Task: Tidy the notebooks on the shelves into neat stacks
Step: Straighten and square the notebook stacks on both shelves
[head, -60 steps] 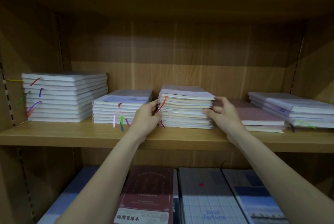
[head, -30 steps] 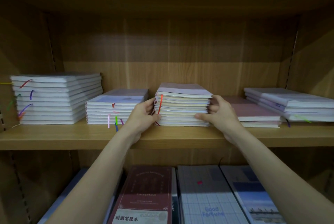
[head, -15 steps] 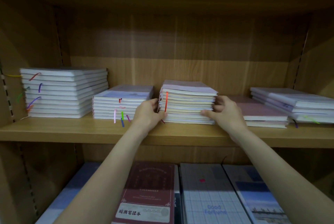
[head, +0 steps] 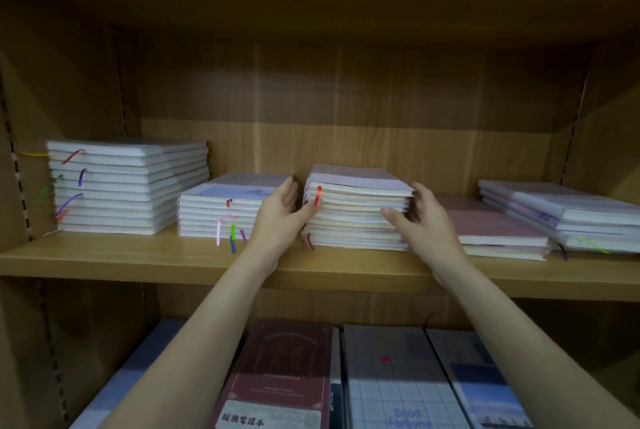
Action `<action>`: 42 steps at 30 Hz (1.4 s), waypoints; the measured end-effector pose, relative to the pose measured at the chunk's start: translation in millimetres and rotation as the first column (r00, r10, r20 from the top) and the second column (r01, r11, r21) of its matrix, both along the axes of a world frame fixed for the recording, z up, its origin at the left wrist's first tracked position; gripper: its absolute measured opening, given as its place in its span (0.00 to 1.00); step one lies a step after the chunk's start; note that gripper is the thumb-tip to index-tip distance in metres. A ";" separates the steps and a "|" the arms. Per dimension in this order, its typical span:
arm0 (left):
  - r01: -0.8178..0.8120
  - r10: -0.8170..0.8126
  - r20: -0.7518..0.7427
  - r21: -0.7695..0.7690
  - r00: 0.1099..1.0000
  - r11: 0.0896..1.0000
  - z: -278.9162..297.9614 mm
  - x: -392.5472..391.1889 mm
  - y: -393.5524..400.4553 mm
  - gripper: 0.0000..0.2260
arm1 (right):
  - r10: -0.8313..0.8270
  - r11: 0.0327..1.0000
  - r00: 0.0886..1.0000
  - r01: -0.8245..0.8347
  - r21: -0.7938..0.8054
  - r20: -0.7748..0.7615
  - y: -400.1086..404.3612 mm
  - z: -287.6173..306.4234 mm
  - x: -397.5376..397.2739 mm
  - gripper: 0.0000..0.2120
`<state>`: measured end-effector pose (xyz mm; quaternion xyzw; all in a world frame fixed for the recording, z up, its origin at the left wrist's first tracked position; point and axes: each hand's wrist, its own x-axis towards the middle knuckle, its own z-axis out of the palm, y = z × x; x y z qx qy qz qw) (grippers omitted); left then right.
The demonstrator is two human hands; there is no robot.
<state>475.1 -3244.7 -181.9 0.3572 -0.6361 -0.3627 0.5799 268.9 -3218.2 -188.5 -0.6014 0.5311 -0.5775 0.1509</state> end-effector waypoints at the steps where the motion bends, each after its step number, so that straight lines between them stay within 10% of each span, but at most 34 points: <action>1: 0.006 -0.006 -0.013 0.007 1.000 1.000 1.2 -0.2 -1.1 0.29 | 0.005 1.000 1.000 -0.005 -0.007 0.013 0.1 0.8 0.9 0.33; 7: -0.032 0.032 -0.056 0.017 0.998 0.999 5.5 -0.3 -9.7 0.21 | -0.058 0.998 0.996 0.060 -0.031 0.061 -2.6 6.4 1.4 0.20; 28: -0.172 0.168 -0.060 -0.075 0.984 0.982 8.3 -9.7 -22.8 0.16 | -0.042 0.998 0.996 0.046 -0.042 0.080 -11.9 8.5 -0.7 0.22; 42: -0.057 0.066 0.299 -0.040 0.952 0.998 -9.9 6.8 -16.0 0.19 | 0.060 0.993 0.997 -0.064 0.103 0.043 -17.1 -3.4 -1.3 0.25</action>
